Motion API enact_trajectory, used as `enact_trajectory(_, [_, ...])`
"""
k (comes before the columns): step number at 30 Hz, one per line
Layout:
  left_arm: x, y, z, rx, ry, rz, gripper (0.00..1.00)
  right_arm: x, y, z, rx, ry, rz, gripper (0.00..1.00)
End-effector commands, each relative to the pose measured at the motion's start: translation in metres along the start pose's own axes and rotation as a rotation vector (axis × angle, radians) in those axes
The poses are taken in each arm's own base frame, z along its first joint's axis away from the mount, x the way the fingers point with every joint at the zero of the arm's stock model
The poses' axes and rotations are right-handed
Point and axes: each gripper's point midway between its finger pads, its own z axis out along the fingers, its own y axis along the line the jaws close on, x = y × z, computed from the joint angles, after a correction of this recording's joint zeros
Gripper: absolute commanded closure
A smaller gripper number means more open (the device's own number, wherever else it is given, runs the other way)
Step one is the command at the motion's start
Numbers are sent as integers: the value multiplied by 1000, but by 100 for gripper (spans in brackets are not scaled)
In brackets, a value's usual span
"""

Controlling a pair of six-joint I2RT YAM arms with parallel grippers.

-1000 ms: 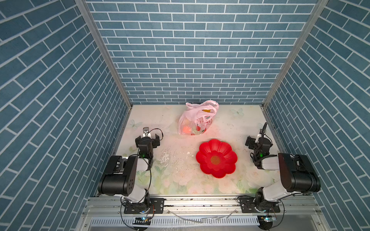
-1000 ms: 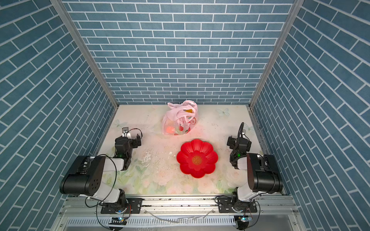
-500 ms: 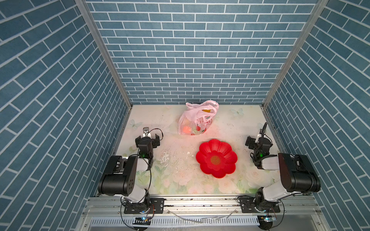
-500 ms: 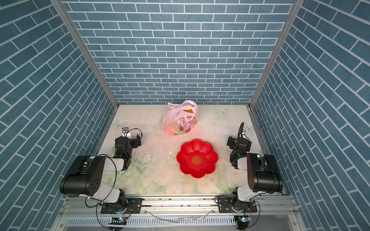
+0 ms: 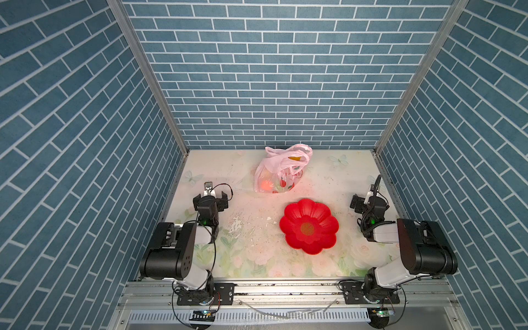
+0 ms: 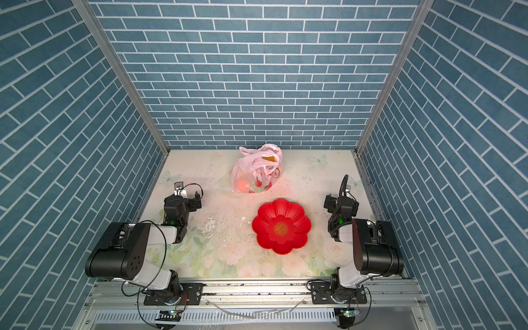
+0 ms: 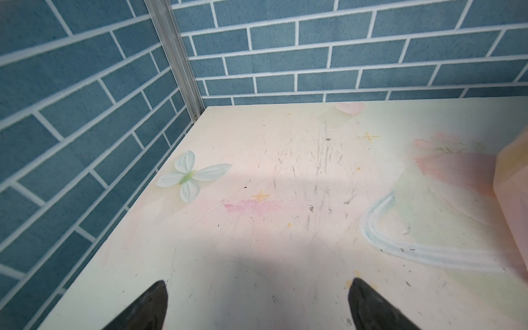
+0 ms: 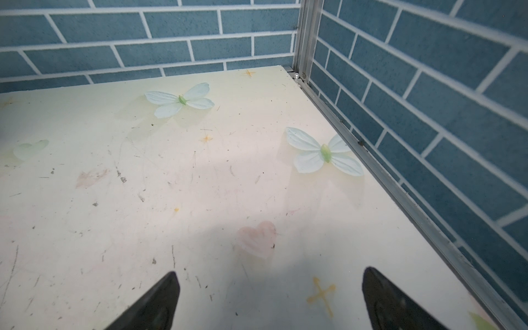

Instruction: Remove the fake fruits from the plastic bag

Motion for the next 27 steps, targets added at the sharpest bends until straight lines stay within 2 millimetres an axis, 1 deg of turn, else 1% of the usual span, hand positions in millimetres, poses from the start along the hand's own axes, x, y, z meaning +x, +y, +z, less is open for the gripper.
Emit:
enact_trajectory(1, [-1, 1, 0, -2, -1, 3, 1, -13, 2, 2, -1, -40, -8, 1])
enact_trajectory(16, [-3, 2, -2, -4, -8, 2, 1, -12, 2, 2, -4, -36, -4, 1])
enact_trajectory(19, [-11, 7, -9, -20, -18, -7, 1, -12, 2, 2, -5, -36, -4, 1])
enact_trajectory(22, [-26, 13, -19, -36, -29, -11, 1, -13, 2, 2, -5, -40, -3, 1])
enact_trajectory(25, [-38, 17, -31, -42, 4, -13, 1, -14, 2, 2, -5, -42, -3, 1])
enact_trajectory(27, [-43, 25, -38, -80, 57, -57, 1, -14, 2, 1, -5, -42, -3, 1])
